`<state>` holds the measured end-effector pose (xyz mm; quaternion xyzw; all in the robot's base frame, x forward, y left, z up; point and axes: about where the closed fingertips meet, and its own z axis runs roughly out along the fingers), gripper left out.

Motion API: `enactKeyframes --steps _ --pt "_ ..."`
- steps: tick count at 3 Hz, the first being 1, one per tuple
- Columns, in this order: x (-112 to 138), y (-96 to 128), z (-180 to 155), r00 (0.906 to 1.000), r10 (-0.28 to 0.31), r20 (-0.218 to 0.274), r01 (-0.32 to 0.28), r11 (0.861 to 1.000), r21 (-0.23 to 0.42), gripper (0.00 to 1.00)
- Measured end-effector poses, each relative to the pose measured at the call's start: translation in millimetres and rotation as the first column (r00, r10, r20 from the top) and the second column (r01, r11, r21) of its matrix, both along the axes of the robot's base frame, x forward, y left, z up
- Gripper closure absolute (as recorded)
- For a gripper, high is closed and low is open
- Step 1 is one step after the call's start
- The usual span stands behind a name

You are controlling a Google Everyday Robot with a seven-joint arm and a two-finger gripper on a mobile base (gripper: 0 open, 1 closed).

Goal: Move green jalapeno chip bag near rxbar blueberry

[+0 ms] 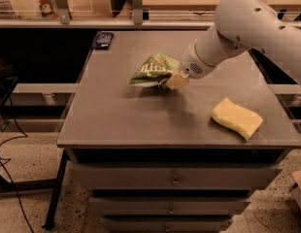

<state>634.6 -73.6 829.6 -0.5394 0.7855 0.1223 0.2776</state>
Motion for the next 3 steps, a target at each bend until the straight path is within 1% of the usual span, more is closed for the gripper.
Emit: enactKeyframes --steps 1,2,3 --pt "-0.2 1.4 -1.2 1.0 0.003 -0.002 -0.003 1.0 0.0 1.0" --pt "-0.2 1.5 -1.2 1.0 0.003 -0.002 -0.003 1.0 0.0 1.0" --pt "8.0 3.1 5.4 0.9999 -0.002 0.014 0.002 1.0 -0.003 1.0"
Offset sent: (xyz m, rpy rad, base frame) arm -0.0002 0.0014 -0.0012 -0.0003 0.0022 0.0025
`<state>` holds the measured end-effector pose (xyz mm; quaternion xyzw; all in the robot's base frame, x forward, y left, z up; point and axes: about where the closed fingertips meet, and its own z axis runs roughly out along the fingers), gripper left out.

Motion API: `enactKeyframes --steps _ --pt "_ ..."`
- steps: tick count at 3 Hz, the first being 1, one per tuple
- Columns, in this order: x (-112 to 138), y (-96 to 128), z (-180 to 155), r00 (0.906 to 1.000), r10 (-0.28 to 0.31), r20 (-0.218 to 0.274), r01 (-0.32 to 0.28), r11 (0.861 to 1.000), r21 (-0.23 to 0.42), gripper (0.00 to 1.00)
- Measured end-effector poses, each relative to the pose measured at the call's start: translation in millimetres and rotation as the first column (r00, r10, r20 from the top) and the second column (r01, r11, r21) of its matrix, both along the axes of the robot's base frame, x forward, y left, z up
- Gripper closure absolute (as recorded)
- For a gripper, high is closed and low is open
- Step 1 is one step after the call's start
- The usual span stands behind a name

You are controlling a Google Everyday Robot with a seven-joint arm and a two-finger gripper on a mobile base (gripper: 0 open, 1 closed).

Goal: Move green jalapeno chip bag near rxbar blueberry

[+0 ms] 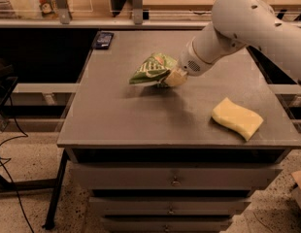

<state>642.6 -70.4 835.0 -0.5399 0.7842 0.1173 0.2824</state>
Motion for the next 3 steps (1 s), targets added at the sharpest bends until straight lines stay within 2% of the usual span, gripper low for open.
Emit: enactKeyframes --steps 1,2,3 --pt "17 3 11 0.9991 0.014 0.039 -0.015 1.0 0.028 1.0" --pt "39 -10 12 0.9961 -0.002 0.088 -0.005 0.997 0.072 1.0" --pt "62 -20 17 0.9891 -0.008 0.147 -0.011 0.991 0.131 1.0"
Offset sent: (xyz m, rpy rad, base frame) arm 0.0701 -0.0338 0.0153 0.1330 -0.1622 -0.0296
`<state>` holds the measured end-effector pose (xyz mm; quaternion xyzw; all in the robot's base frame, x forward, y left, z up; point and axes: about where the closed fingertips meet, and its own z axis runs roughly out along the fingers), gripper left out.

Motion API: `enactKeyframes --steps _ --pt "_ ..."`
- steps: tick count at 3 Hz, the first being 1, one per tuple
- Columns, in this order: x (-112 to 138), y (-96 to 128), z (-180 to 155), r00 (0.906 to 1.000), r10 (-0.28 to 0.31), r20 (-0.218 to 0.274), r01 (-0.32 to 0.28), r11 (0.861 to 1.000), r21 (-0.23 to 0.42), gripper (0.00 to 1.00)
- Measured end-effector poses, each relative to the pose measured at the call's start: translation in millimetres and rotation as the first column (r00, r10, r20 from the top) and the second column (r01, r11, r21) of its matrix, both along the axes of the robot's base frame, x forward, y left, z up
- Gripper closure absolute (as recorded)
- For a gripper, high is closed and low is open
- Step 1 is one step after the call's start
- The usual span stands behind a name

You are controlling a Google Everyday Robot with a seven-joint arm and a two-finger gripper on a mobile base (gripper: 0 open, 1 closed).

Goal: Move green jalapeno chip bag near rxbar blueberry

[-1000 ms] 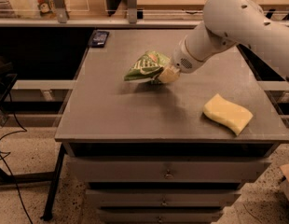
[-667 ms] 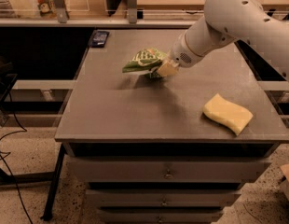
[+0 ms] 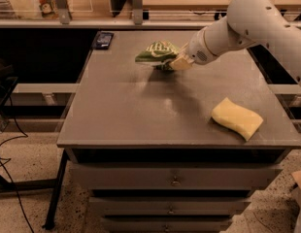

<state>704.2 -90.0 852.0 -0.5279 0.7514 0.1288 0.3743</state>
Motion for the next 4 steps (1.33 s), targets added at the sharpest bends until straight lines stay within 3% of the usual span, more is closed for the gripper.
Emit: enactKeyframes --steps 2,4 --pt "46 19 1 0.9963 0.04 0.076 -0.045 0.997 0.068 1.0" --pt "89 67 -23 0.9875 0.119 0.103 -0.127 0.989 0.07 1.0"
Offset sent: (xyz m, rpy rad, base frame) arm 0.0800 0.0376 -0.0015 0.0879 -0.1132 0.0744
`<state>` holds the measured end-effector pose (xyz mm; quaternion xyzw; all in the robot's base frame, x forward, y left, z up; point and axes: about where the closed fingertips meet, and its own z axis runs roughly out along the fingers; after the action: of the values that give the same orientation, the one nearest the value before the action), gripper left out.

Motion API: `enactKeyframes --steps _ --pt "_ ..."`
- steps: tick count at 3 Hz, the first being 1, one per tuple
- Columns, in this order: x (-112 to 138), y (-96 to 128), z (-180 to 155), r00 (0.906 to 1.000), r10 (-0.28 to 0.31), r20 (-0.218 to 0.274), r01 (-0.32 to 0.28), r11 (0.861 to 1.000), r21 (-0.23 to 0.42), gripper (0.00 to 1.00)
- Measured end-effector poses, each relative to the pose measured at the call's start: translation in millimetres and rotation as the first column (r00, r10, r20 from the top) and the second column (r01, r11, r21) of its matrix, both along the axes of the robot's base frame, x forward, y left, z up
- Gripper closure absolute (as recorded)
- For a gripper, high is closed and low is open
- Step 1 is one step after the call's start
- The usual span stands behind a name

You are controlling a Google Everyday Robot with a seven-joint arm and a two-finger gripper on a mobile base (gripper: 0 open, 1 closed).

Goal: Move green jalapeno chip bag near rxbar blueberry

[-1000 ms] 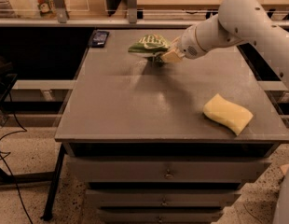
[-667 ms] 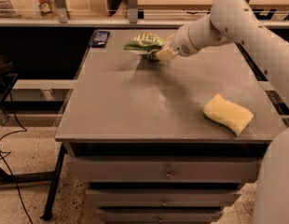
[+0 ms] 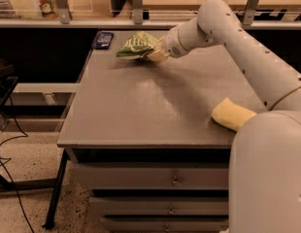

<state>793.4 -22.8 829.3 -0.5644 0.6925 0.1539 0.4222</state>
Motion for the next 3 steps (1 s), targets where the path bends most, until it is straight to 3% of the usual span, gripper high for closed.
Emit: enactKeyframes --steps 2,3 --pt "26 36 -5 0.9971 0.067 0.034 -0.068 0.997 0.028 1.0" --pt "31 48 -2 0.9946 0.093 0.046 -0.094 0.995 0.038 0.82"
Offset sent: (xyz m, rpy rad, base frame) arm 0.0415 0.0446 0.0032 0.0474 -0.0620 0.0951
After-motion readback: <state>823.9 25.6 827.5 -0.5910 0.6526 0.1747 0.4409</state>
